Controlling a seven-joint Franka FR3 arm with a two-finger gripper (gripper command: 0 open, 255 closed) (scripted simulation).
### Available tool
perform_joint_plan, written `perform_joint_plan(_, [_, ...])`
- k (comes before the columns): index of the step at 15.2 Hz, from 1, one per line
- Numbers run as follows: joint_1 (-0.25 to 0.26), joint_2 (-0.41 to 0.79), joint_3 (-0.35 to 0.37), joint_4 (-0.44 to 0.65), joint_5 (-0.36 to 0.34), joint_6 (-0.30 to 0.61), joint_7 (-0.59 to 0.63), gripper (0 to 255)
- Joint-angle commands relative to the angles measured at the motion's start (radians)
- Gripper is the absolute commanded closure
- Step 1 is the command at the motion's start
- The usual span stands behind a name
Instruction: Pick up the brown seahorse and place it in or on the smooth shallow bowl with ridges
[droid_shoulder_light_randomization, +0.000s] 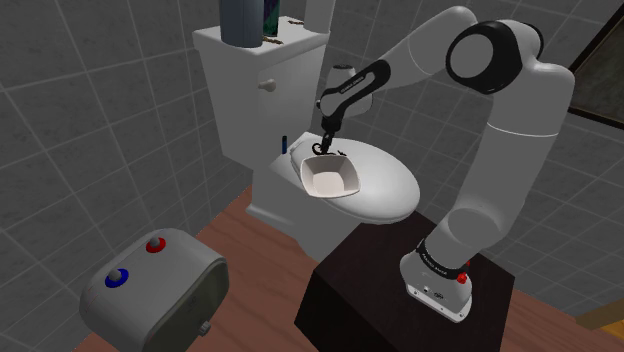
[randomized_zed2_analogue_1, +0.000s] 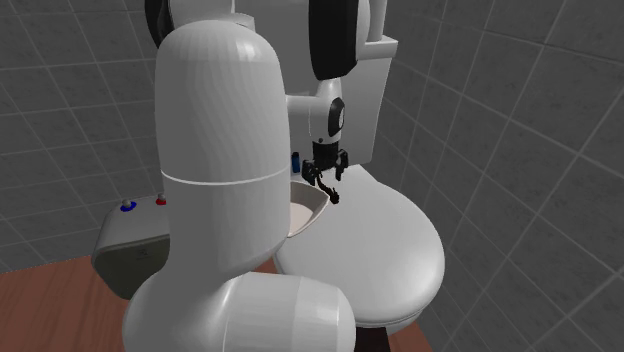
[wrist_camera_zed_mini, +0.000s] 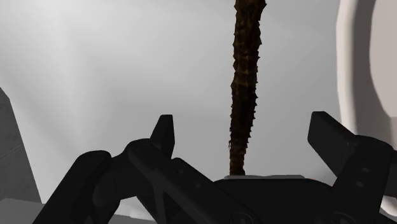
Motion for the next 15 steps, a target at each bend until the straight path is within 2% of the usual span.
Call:
perform_joint_plan(1, [0.000,0.010,0.001,-0.005,0.001,0.001,-0.002,0])
perform_joint_plan(6, [0.000,0.010,0.001,-0.005,0.001,0.001,-0.002,0])
perform_joint_plan(7, [0.002,0.008,0.002,-0.003,0.001,-0.002,0.000,255])
perform_joint_plan(15, [0.002,0.009,0.002,-0.001,0.001,-0.004,0.001,255])
